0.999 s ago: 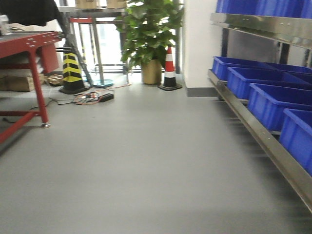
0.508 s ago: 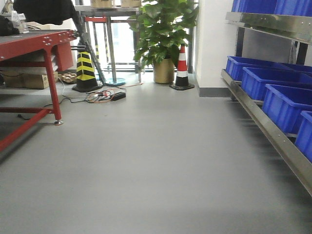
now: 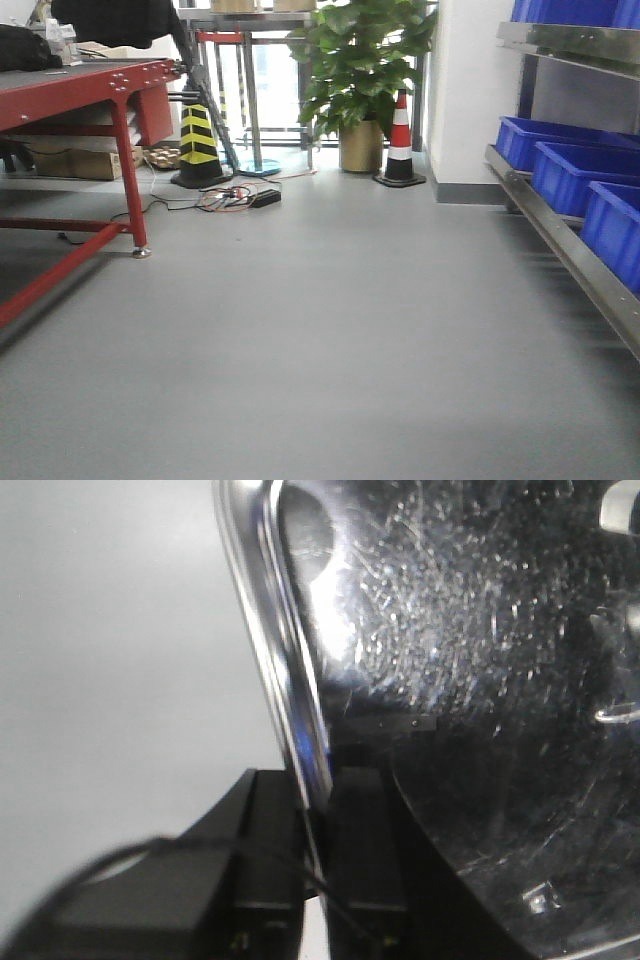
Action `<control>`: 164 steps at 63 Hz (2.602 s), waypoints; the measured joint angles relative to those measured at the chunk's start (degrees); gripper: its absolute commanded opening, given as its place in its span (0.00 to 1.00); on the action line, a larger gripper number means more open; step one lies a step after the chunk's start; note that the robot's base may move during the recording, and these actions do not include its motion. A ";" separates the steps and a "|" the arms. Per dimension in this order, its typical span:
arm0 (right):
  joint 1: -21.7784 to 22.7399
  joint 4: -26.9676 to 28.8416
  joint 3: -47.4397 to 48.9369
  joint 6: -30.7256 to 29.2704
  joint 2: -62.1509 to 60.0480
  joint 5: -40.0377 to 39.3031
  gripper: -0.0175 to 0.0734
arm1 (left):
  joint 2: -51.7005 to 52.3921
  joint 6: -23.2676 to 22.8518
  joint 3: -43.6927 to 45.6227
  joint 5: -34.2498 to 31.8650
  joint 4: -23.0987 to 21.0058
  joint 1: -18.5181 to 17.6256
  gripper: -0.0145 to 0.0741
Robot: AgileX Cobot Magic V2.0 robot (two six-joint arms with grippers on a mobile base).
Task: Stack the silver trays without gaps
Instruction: 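Drive the base past the plant and cones to the other shelf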
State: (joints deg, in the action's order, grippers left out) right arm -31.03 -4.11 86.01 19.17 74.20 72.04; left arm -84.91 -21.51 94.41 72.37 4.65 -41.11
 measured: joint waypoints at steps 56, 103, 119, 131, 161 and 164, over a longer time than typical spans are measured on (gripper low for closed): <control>0.00 0.00 0.00 -0.10 0.00 0.00 0.25 | 0.00 0.00 0.00 0.00 0.00 0.00 0.11; 0.00 -0.23 0.00 -0.10 0.00 0.00 0.25 | -0.08 0.00 -0.08 0.00 -0.56 0.00 0.11; 0.00 -0.37 0.00 -0.10 0.00 0.00 0.25 | -0.08 0.00 -0.08 0.08 -0.93 0.00 0.11; 0.00 -0.64 0.00 -0.10 0.00 0.00 0.25 | -0.08 0.00 -0.08 0.08 -1.05 0.00 0.11; 0.00 -0.64 0.00 -0.10 0.00 0.00 0.25 | -0.08 0.00 -0.08 0.08 -1.14 0.00 0.11; 0.00 -0.64 0.00 -0.10 0.00 0.00 0.25 | -0.08 0.00 -0.08 0.08 -1.14 0.00 0.11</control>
State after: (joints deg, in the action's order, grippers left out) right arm -31.03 -4.75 86.01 19.07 74.20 72.04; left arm -84.99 -21.51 94.33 72.45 3.50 -41.11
